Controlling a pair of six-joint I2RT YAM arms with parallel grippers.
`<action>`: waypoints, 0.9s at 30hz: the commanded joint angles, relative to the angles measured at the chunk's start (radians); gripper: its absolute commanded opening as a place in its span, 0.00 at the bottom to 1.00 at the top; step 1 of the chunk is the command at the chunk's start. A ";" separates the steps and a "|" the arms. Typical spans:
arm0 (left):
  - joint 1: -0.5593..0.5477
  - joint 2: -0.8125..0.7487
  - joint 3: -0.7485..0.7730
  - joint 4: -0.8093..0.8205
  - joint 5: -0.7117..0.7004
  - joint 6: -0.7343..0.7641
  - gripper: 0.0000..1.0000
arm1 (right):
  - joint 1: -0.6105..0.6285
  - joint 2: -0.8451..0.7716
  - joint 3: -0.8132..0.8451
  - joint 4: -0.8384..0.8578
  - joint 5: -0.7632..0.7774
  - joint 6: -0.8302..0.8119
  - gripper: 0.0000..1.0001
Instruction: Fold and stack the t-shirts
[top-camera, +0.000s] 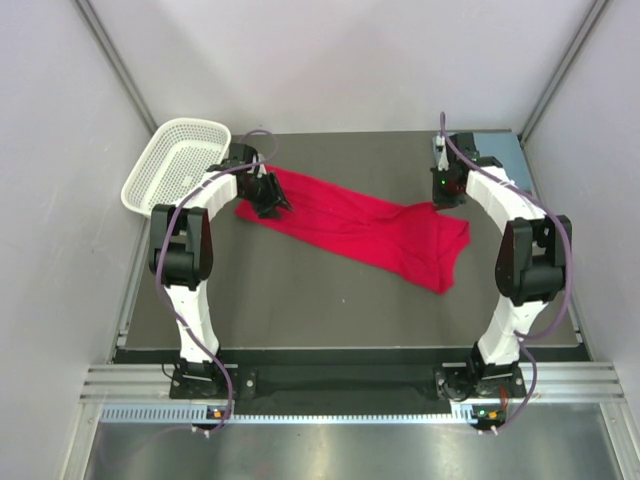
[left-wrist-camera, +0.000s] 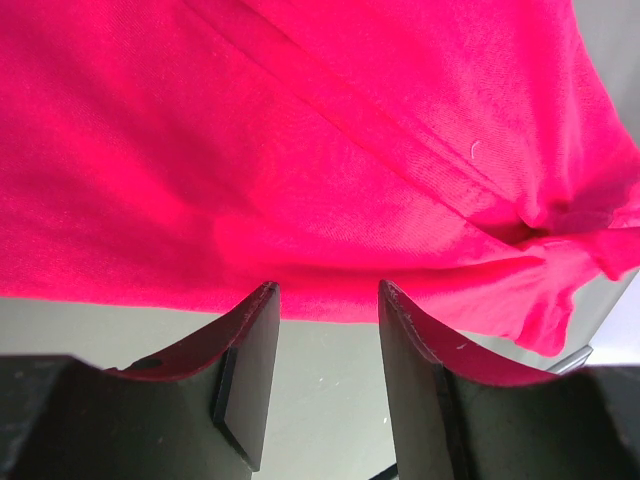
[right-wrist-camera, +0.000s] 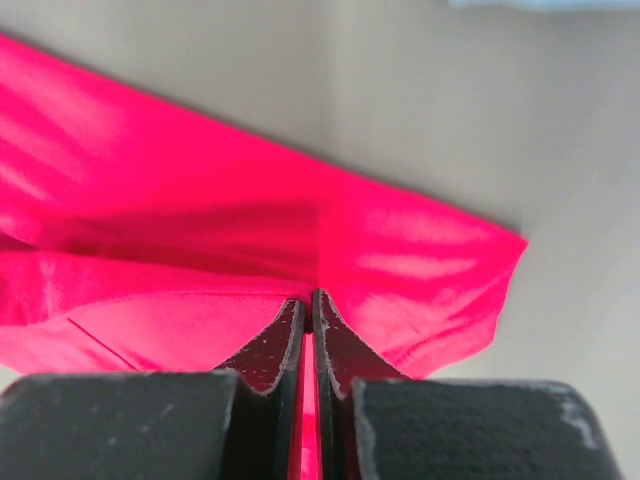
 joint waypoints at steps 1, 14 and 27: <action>0.003 -0.050 -0.005 0.022 0.017 0.011 0.49 | -0.010 0.026 0.097 0.001 -0.030 0.019 0.00; 0.004 -0.056 -0.006 0.012 0.015 0.025 0.49 | 0.007 0.151 0.171 -0.023 -0.125 0.031 0.00; -0.076 -0.030 0.017 0.012 0.064 0.014 0.50 | 0.007 -0.006 0.068 -0.250 0.065 0.049 0.55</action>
